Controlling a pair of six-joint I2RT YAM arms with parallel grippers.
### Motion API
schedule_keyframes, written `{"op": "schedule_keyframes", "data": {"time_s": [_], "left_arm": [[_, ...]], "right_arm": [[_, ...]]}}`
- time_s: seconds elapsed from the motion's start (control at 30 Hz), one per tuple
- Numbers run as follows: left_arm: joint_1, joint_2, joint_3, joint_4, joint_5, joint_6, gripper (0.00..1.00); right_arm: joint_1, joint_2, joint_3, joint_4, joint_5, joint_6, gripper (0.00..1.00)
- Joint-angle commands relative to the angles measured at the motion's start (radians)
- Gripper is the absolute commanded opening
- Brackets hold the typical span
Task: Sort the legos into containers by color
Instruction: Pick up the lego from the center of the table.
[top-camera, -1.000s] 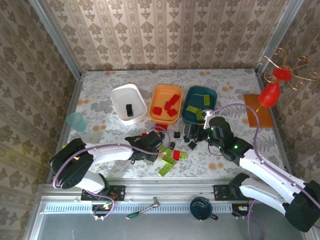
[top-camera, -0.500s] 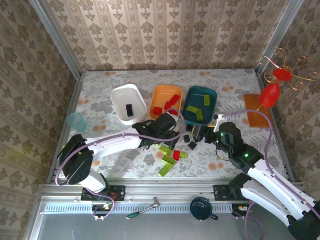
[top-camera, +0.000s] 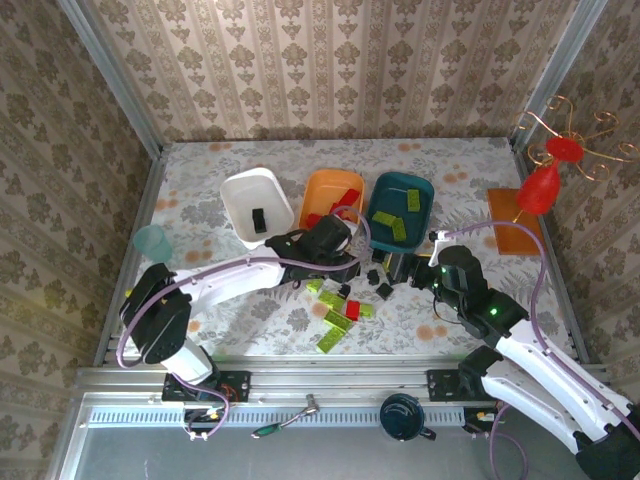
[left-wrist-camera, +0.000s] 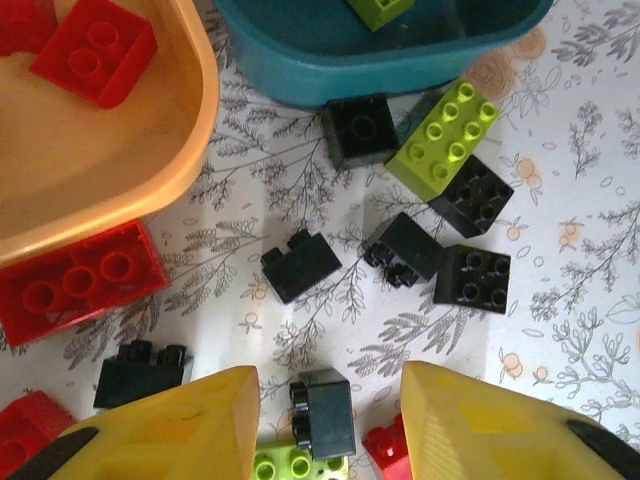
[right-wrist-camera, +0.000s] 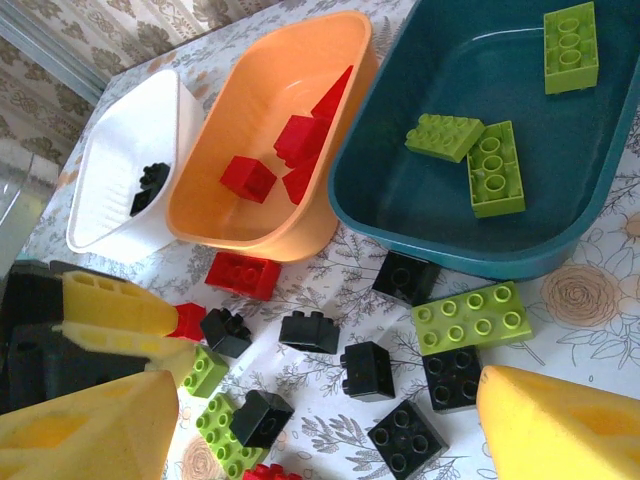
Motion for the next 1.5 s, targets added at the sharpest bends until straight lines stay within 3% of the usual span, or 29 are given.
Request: {"op": "schedule_keyframes", "data": {"time_s": [0.0,0.17,0.3,0.5,0.87,1.47], "left_arm": [[0.014,0.019,0.055,-0.037,0.024,0.032,0.44],[0.013,-0.039,-0.043,-0.059,0.004,0.012,0.61],[0.012,-0.075,-0.160,-0.059,-0.022,-0.024,0.63],[0.049,-0.083,-0.242,-0.031,-0.041,-0.037,0.62],[0.075,0.054,-0.181,-0.040,-0.092,0.023,0.58],[0.100,0.102,-0.185,0.004,-0.086,0.026,0.48]], "right_arm": [[-0.007,-0.022,-0.010,-0.025,0.032,0.003,0.80],[-0.007,-0.015,-0.018,-0.032,-0.004,-0.011,0.80],[-0.007,0.002,-0.029,-0.013,-0.020,-0.013,0.80],[-0.007,0.022,-0.027,0.007,-0.023,-0.016,0.80],[-0.008,-0.011,-0.023,-0.025,-0.009,-0.017,0.80],[-0.010,-0.011,-0.029,-0.017,-0.012,-0.014,0.80]]}}
